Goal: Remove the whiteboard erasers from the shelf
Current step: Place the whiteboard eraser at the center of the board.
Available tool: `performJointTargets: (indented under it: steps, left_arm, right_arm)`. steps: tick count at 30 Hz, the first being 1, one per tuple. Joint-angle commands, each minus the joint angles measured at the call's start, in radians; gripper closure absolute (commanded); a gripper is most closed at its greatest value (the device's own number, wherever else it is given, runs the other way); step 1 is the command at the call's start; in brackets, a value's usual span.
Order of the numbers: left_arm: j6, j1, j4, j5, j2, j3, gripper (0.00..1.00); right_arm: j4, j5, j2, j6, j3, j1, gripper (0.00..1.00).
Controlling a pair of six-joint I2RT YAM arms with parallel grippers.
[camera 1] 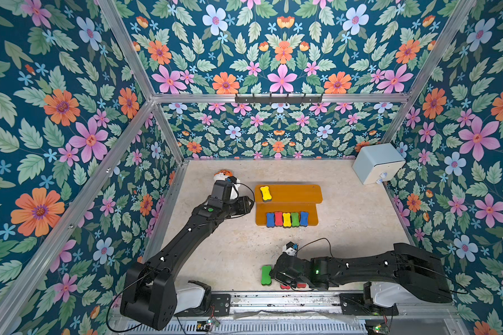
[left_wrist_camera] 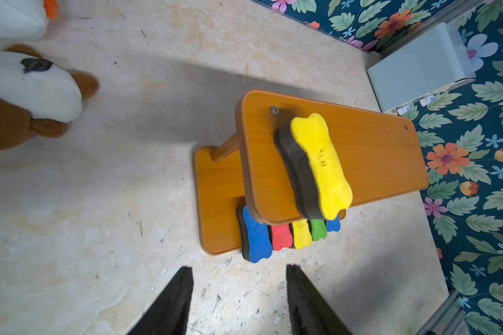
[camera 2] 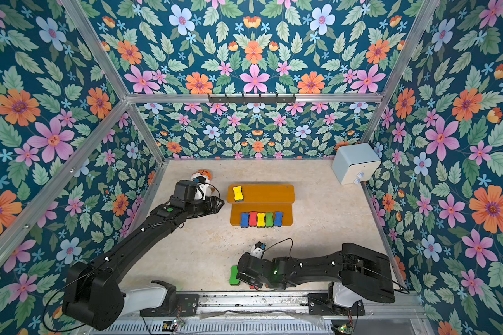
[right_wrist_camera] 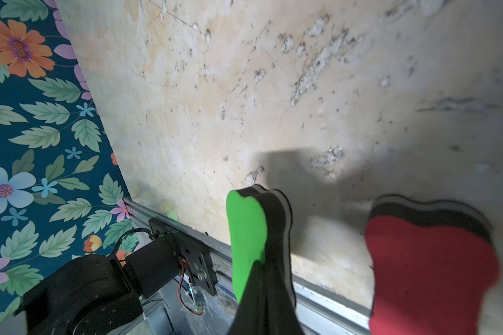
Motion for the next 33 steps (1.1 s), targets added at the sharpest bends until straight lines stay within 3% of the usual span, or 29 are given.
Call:
performJointTargets:
  steps: [1,9,22,28,33]
  left_arm:
    - [0.020,0.000,-0.010,-0.015,-0.005,0.002,0.43]
    - [0.020,0.000,-0.010,-0.017,-0.008,0.001,0.43]
    - [0.014,-0.002,-0.011,-0.020,0.002,0.017,0.43]
    - [-0.011,-0.021,-0.057,-0.073,0.029,0.083,0.41]
    - [-0.046,-0.094,-0.096,-0.199,0.082,0.166,0.44]
  right_arm:
    - [-0.008,-0.006,0.002,0.022,-0.010,0.003,1.00]
    - [0.023,-0.027,0.007,0.028,-0.032,0.004,0.99]
    - [-0.062,0.006,-0.045,-0.039,0.018,-0.006,0.72]
    - [-0.177,0.104,-0.126,-0.189,0.088,-0.051,0.69]
    - [-0.263,0.233,-0.196,-0.387,0.157,-0.146,0.67]
